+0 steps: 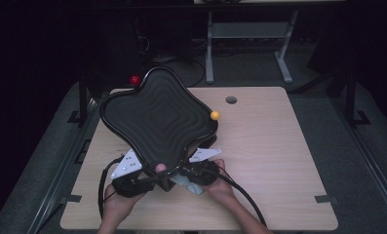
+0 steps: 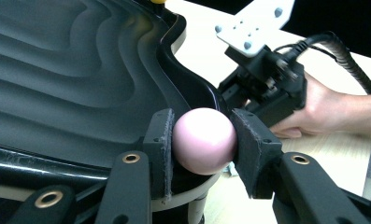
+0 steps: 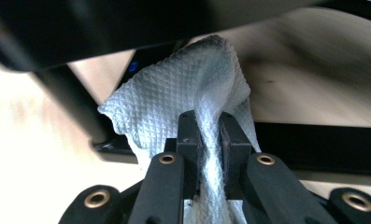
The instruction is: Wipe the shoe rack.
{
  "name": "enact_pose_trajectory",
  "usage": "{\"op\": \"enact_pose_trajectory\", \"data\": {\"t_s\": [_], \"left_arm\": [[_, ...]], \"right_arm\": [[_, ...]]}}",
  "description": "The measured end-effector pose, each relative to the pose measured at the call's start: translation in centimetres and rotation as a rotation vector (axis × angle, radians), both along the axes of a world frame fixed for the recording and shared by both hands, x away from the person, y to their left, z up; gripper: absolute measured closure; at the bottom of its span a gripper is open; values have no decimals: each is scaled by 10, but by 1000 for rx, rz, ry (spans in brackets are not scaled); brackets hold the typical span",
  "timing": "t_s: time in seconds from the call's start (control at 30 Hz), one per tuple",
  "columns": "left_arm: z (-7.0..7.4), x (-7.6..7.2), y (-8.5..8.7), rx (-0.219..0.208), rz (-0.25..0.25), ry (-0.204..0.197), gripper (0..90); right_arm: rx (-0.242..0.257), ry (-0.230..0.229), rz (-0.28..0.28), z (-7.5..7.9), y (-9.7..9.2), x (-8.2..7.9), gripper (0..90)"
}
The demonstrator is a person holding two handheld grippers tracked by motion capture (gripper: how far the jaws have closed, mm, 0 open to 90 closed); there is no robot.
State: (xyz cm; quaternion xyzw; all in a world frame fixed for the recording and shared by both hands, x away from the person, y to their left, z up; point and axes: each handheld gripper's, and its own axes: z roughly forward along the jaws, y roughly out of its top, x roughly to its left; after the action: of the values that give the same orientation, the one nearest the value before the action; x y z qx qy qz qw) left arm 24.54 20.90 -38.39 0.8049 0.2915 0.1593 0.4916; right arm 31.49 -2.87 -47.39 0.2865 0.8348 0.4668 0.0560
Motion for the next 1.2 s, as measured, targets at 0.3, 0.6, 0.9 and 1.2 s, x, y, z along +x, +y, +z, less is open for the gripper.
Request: {"op": "enact_pose_trajectory", "data": {"t_s": [0.3,0.6,0.9,1.2], "left_arm": [[0,0,0,1,-1,-1,604],[0,1,0,0,2,-5,604],[-1,2,0,-5,5,-6,604],[-1,2,-1,-2,9,-7,604]], "right_arm": [[23,9,53,-2,9,-9,809],[2,-3,47,0,8,-11,807],[-18,-3,-35,1,-5,3,807],[-25,1,-120,1,-19,18,808]]}}
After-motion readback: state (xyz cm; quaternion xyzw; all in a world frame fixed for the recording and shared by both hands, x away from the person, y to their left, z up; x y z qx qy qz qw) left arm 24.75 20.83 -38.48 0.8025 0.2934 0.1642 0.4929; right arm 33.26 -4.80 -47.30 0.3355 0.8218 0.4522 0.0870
